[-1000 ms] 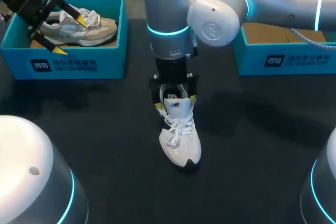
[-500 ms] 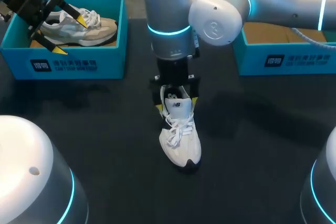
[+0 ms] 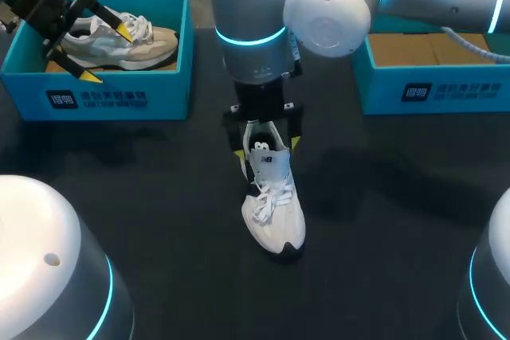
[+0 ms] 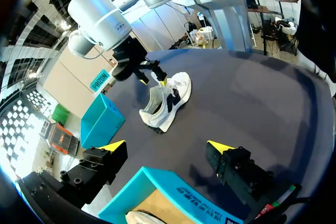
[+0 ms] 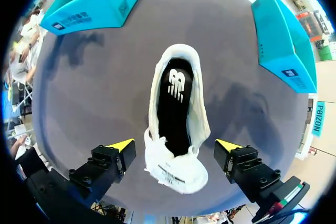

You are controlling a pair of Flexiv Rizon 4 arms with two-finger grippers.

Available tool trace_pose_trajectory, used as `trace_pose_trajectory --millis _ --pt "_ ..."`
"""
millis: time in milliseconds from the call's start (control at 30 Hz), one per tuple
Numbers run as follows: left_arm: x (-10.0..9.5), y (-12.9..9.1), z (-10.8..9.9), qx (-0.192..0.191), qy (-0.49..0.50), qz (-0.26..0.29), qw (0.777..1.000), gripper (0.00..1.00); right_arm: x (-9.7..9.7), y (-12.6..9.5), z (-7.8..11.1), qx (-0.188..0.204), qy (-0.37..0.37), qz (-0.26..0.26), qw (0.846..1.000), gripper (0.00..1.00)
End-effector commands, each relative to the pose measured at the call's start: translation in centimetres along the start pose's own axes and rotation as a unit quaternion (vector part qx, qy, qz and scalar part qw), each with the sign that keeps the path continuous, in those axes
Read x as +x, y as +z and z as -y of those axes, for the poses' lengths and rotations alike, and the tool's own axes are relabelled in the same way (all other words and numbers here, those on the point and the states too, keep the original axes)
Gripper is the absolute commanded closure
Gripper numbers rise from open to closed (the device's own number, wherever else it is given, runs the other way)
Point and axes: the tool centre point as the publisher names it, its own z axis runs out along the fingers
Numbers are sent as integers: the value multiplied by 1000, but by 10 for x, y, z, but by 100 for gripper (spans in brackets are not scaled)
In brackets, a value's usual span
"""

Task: Take the shoe out of the shoebox, open the shoe tongue, remove and reinsert the insole, then place the shoe into the shoebox

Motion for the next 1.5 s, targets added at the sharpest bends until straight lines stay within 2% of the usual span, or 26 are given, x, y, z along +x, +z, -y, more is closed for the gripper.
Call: trace_pose_trajectory --millis 33,300,533,1167,1300,1367,1400,1433,1500 --pt "0 -1 0 0 0 -2 1000 0 -2 -13 9 -11 1 4 1000 0" --pt "0 -1 0 0 0 -2 1000 0 -4 -34 21 -27 -2 12 1000 0" --pt "0 -1 0 0 0 -2 1000 0 -5 -53 43 -34 -1 20 999 0" --pt "0 -1 0 0 0 -2 1000 0 2 -36 109 15 40 3 999 0" --pt "0 -1 0 0 0 -2 1000 0 2 -32 120 27 46 -1 999 19" --pt "0 -1 0 0 0 -2 1000 0 3 -31 122 31 47 -4 998 20" --pt "0 -1 0 0 0 -2 1000 0 4 -29 122 31 48 -6 998 25" --pt "0 -1 0 0 0 -2 1000 0 5 -28 122 33 48 -8 998 46" --pt "0 -1 0 0 0 -2 1000 0 6 -25 121 32 47 -13 998 53"
